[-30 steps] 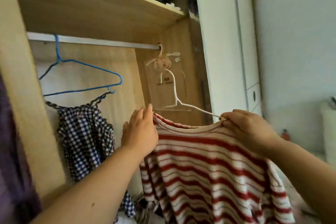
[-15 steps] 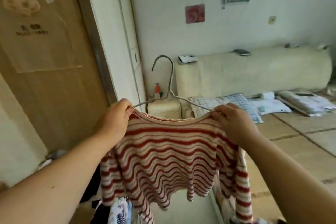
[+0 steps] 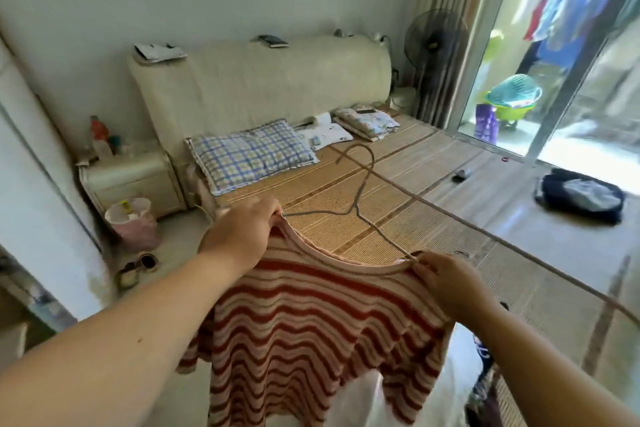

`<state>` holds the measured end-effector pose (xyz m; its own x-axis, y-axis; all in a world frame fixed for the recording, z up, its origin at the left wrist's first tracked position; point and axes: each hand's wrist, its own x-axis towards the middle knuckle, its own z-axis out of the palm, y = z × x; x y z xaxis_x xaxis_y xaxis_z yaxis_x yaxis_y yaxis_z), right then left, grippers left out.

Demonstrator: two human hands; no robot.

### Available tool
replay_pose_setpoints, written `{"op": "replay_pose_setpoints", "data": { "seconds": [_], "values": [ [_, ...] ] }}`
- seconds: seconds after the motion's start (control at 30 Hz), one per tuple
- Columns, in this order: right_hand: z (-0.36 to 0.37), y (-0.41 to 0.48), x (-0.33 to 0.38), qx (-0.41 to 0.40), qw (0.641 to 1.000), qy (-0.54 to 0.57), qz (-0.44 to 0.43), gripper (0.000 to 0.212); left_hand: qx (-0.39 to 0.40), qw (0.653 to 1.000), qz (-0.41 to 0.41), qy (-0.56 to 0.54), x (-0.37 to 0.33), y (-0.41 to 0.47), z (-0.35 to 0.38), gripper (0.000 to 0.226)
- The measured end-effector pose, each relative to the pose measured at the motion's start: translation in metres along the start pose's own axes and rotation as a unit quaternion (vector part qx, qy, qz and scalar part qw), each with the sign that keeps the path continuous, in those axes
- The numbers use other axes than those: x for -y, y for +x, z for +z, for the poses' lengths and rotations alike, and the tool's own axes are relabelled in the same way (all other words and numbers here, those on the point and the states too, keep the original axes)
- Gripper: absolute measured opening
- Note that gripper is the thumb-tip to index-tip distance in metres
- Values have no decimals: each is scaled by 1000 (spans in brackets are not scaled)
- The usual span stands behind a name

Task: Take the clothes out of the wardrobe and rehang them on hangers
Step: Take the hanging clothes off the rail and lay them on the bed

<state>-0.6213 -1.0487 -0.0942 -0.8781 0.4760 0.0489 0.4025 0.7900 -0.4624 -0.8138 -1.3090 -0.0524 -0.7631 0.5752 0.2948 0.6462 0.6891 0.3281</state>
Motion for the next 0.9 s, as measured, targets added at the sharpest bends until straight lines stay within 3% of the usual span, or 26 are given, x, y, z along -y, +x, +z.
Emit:
{"op": "replay_pose_setpoints", "data": {
  "seconds": [0.17,0.37,0.53,0.67,0.9],
  "values": [
    [-43,-16,-99,-15,992,-12,121,19,95,993,59,-35,-95,43,78,22],
    [-48,18,-203,-19,978,25,206,15,166,983,67,-35,-170,110,168,24],
    [-12,74,-270,57,967,58,240,19,246,969,-2,-13,-180,155,252,24],
    [23,116,-305,113,962,41,243,21,285,956,-17,67,-176,169,303,20],
    [93,155,-348,187,954,19,234,19,340,933,-75,92,-157,172,372,24]
  ]
}}
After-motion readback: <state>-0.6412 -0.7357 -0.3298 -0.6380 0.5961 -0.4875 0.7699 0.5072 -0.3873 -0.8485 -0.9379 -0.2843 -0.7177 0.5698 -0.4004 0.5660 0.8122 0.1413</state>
